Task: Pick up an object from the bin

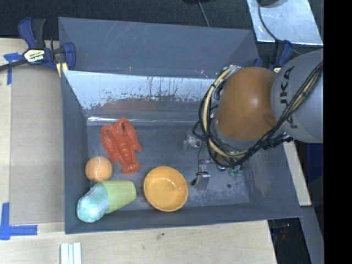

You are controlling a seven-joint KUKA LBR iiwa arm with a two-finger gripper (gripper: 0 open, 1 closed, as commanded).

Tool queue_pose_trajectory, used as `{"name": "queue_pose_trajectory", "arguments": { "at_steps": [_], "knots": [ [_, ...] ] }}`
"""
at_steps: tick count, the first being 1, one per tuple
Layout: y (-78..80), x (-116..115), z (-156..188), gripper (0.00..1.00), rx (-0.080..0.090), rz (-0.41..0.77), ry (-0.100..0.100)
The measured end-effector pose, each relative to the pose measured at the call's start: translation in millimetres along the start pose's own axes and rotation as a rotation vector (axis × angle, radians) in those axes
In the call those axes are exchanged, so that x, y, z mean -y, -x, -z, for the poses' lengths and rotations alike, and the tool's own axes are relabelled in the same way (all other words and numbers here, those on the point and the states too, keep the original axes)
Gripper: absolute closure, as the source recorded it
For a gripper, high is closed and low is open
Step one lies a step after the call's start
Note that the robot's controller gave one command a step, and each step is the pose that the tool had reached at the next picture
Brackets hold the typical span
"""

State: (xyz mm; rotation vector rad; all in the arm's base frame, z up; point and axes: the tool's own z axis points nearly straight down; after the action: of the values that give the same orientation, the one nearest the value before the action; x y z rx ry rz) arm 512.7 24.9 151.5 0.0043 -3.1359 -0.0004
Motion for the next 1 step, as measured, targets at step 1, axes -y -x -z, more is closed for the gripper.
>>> {"name": "queue_pose_trajectory", "arguments": {
  "at_steps": [1],
  "knots": [
    [1.7,0.2,4.6,0.0,0.008,-0.001,0.0]
  ]
}}
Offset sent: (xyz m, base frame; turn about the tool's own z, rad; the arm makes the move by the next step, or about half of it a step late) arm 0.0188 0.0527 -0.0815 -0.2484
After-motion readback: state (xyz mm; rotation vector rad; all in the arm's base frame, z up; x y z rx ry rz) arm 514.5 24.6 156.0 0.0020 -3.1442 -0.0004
